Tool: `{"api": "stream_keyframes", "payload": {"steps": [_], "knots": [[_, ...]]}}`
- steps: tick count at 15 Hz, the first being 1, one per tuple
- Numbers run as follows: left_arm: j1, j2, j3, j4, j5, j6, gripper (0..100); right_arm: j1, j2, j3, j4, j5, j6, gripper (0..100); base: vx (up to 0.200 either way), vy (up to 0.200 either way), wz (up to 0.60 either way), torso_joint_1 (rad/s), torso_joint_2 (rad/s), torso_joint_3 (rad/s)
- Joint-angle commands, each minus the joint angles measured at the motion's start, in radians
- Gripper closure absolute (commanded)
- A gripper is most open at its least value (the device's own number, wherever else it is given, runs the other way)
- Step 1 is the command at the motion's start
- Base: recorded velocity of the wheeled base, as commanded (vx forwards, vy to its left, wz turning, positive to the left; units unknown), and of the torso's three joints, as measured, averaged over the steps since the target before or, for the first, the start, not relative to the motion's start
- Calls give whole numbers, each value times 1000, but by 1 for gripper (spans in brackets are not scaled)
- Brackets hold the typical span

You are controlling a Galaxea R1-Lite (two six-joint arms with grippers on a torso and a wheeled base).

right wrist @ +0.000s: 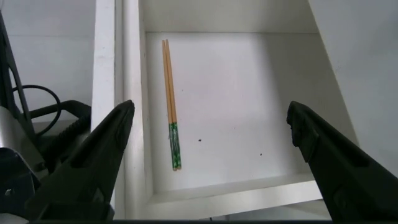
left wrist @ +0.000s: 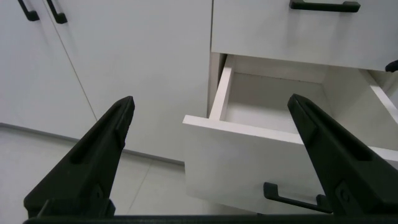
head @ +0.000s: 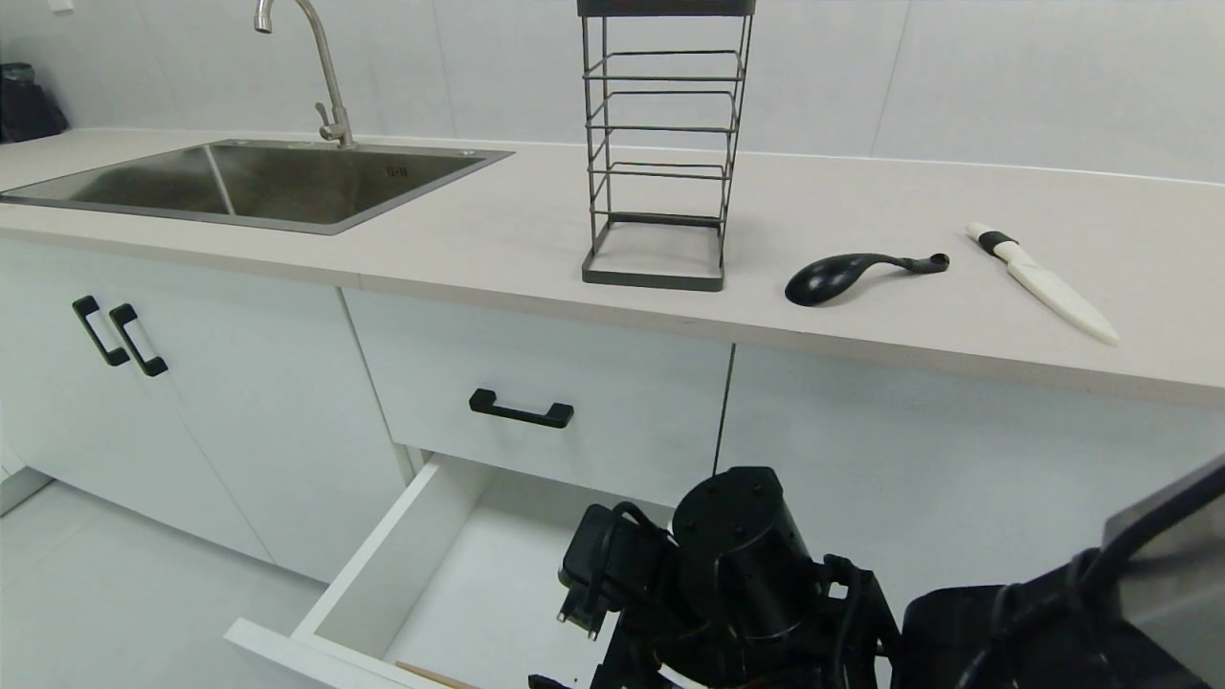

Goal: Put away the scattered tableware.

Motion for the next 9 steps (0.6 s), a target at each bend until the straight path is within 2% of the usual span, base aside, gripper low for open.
{"api": "stream_keyframes", "payload": {"steps": [1, 9], "knots": [[0, 1, 0, 0, 0, 0, 0, 4, -16, 29, -9, 2, -3, 0, 0, 0, 0, 0, 0, 0], [0, 1, 0, 0, 0, 0, 0, 13, -15, 28, -12, 2, -22, 0, 0, 0, 0, 0, 0, 0]]}}
